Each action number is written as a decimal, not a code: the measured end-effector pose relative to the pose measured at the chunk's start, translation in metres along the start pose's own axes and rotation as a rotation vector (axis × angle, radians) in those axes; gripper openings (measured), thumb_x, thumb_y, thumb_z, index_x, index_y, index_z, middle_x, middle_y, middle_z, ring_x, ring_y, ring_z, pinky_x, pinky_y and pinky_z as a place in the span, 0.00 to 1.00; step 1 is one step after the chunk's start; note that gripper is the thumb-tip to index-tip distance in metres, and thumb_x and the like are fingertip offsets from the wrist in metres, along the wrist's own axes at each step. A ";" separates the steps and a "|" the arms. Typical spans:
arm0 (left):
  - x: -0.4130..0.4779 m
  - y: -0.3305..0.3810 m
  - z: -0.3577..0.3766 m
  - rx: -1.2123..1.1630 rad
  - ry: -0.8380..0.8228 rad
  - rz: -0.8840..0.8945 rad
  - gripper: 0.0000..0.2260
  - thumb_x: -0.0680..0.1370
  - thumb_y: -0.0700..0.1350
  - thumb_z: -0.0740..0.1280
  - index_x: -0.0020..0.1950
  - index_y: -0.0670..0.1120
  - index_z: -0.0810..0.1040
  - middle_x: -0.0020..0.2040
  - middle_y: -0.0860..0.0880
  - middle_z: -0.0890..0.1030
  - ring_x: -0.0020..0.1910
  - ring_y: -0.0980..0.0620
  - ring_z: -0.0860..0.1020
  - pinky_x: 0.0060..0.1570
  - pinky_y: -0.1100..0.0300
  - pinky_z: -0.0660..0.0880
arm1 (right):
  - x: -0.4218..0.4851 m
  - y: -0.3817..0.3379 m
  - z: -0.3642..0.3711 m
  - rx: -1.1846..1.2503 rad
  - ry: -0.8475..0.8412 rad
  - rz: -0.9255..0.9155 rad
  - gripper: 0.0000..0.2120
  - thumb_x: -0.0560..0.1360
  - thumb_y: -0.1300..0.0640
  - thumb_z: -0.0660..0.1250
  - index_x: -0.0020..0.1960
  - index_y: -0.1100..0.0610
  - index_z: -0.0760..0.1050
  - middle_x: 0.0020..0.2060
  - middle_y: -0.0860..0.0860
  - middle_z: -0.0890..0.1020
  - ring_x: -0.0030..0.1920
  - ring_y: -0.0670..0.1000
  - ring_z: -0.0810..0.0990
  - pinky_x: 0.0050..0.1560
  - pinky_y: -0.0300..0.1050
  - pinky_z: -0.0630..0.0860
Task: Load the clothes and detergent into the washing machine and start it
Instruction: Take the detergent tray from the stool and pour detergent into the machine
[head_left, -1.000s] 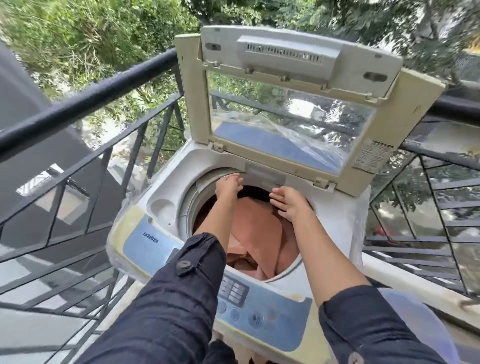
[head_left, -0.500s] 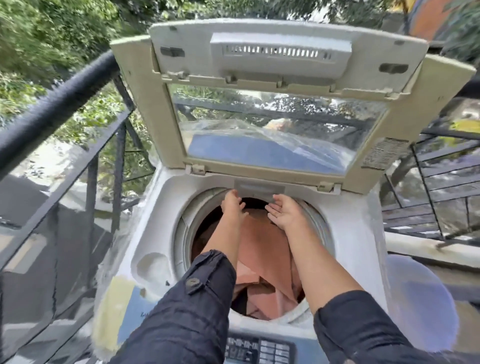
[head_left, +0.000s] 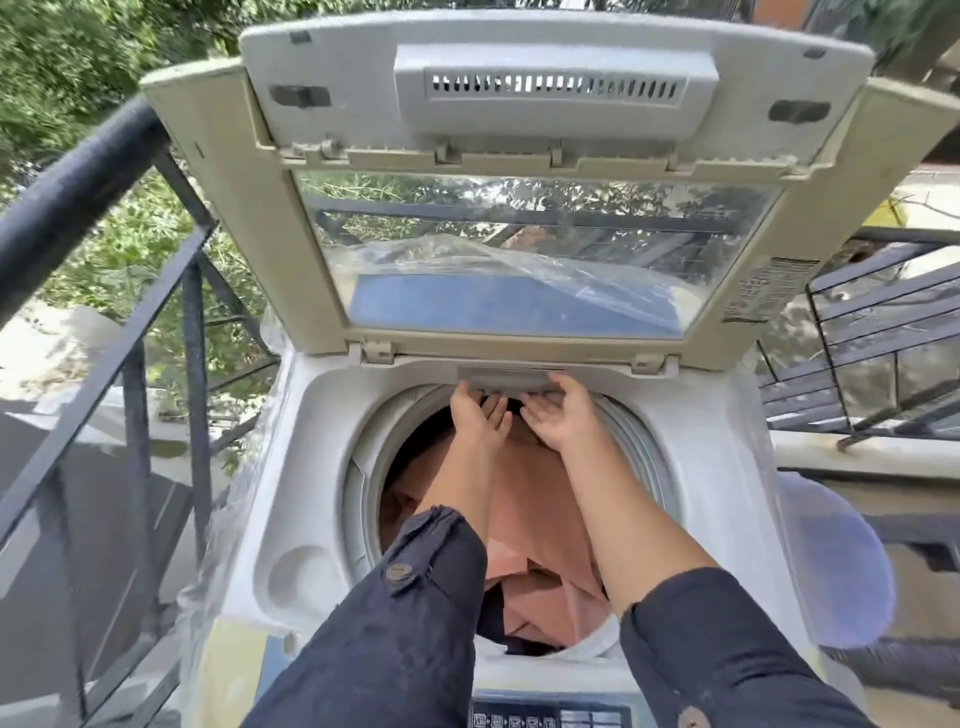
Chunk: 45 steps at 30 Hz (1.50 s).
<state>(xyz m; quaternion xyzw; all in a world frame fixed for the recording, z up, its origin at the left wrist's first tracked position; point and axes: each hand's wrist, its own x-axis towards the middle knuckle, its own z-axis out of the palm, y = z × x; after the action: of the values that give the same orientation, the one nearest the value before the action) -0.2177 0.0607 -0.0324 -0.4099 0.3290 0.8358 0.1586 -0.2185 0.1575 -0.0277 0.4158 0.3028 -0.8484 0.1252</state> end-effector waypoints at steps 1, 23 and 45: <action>0.001 0.000 -0.001 0.002 0.003 -0.001 0.23 0.82 0.54 0.53 0.72 0.42 0.65 0.67 0.43 0.72 0.44 0.53 0.75 0.37 0.62 0.68 | -0.002 0.001 -0.001 0.004 -0.008 0.004 0.24 0.79 0.57 0.60 0.72 0.65 0.61 0.70 0.60 0.68 0.70 0.56 0.69 0.72 0.49 0.59; -0.006 -0.018 -0.028 0.068 -0.062 0.020 0.26 0.77 0.56 0.64 0.70 0.43 0.69 0.70 0.47 0.72 0.45 0.57 0.75 0.40 0.63 0.71 | -0.013 0.016 -0.032 -0.106 -0.057 0.034 0.21 0.75 0.48 0.67 0.64 0.55 0.68 0.62 0.54 0.75 0.61 0.50 0.75 0.68 0.63 0.61; -0.007 -0.027 -0.047 0.012 -0.078 0.046 0.23 0.79 0.52 0.63 0.71 0.43 0.68 0.70 0.45 0.71 0.59 0.51 0.74 0.61 0.54 0.70 | -0.017 0.025 -0.047 -0.124 -0.056 -0.012 0.08 0.78 0.57 0.62 0.56 0.58 0.72 0.67 0.60 0.72 0.67 0.57 0.73 0.67 0.51 0.67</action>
<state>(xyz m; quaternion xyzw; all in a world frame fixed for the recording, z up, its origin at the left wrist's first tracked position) -0.1712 0.0489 -0.0591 -0.3685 0.3370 0.8525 0.1544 -0.1669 0.1662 -0.0463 0.3816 0.3536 -0.8400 0.1542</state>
